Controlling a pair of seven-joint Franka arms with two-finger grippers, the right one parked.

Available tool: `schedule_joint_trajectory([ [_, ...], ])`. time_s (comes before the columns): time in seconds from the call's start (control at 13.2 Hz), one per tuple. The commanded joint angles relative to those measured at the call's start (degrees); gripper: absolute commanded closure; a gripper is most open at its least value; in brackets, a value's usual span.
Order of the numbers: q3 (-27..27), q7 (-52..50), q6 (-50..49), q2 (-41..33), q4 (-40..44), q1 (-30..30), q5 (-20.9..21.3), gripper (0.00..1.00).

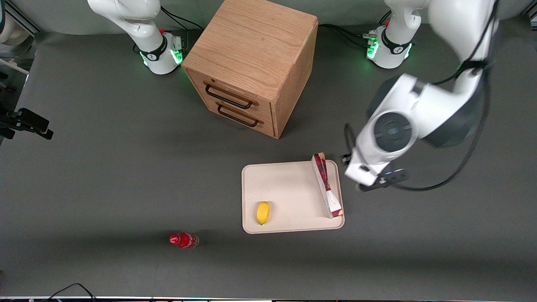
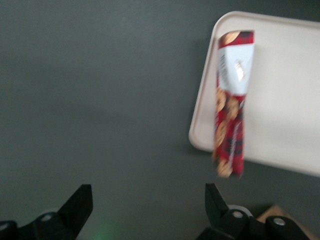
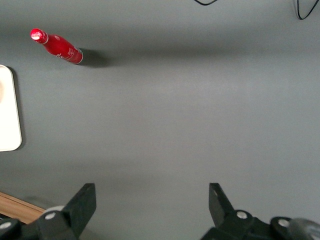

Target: Place red cookie box on tray

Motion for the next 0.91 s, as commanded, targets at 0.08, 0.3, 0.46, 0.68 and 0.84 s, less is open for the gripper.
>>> schedule_joint_trajectory([
  [0.08, 11.0, 20.3, -11.4, -13.9, -4.2, 0.4, -6.1, 0.00],
  [0.3, 18.2, 34.5, -12.8, -28.3, -17.5, 0.4, -6.7, 0.00],
  [0.46, 21.5, 38.4, -8.6, -39.1, -29.7, 0.4, -6.8, 0.00],
  [0.68, 25.2, 39.5, -7.5, -43.4, -33.5, 0.3, -6.8, 0.00],
  [0.84, 25.5, 40.5, -10.2, -40.3, -28.9, 0.3, -6.8, 0.00],
])
